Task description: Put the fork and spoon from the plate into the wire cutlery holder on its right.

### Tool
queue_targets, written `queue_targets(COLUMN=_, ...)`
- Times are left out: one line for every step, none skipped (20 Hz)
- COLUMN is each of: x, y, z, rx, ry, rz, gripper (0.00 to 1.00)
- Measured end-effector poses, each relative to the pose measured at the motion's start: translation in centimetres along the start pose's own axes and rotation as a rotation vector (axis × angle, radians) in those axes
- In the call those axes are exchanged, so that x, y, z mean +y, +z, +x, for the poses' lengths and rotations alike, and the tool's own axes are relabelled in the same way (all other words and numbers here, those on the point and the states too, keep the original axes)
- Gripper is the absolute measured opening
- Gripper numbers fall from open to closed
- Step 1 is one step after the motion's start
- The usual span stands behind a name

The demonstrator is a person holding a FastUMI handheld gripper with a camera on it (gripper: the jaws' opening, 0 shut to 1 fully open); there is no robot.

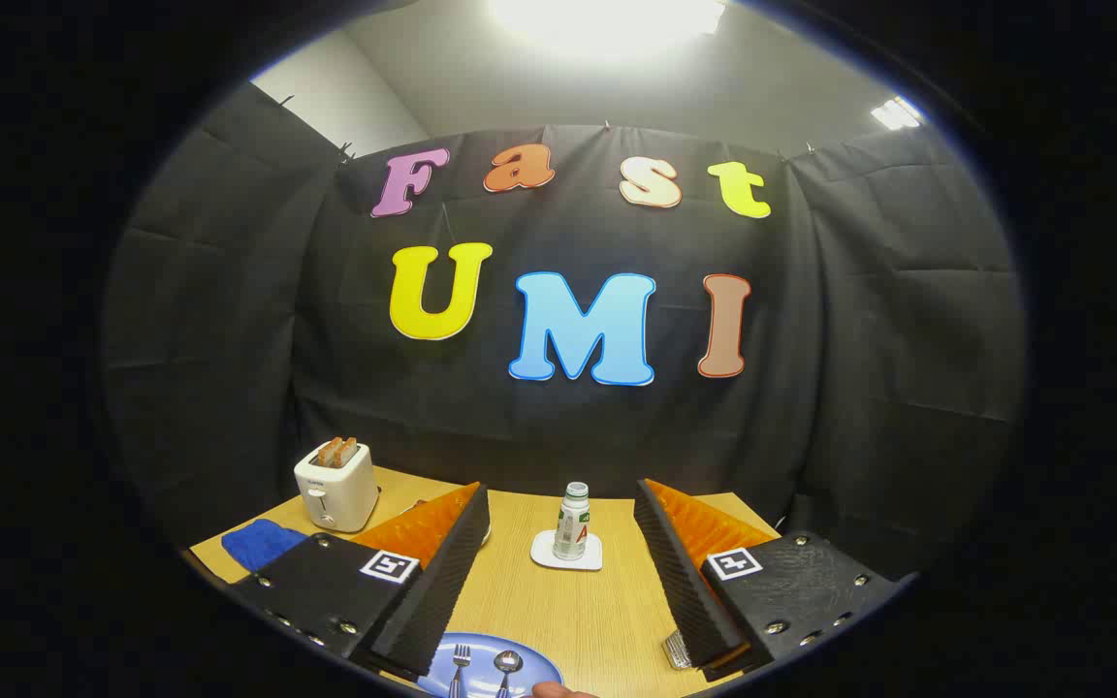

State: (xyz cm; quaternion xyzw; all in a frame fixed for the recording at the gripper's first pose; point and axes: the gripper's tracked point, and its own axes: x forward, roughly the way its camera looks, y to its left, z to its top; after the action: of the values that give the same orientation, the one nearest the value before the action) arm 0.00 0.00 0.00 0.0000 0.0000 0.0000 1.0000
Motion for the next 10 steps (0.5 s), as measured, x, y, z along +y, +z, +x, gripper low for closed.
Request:
queue_targets(x=-0.01, y=0.04, z=-0.06, rx=-0.002, ry=-0.002, rz=0.001, gripper=0.92)
queue_targets(x=0.02, y=0.02, z=-0.04, rx=-0.001, ry=-0.003, rz=0.002, gripper=0.92)
queue_targets(x=-0.01, y=-0.08, z=-0.02, rx=0.002, ry=-0.004, rz=0.003, gripper=0.92)
queue_targets(x=0.04, y=-0.10, z=-0.01, rx=0.005, ry=-0.003, rz=0.002, gripper=0.92)
queue_targets(x=0.06, y=-0.25, z=0.00, rx=0.009, ry=-0.004, rz=0.001, gripper=0.92)
queue_targets(x=0.07, y=-0.18, z=-0.02, rx=0.010, ry=-0.003, rz=-0.001, gripper=0.92)
queue_targets(x=0.08, y=-0.26, z=0.02, rx=0.011, ry=-0.004, rz=-0.001, gripper=0.92)
queue_targets(x=0.10, y=-0.22, z=0.01, rx=0.013, ry=-0.003, rz=-0.002, gripper=0.92)
queue_targets(x=0.08, y=-0.26, z=0.01, rx=0.013, ry=-0.005, rz=-0.002, gripper=0.92)
queue_targets(x=0.04, y=-0.15, z=-0.02, rx=0.011, ry=-0.006, rz=-0.002, gripper=0.92)
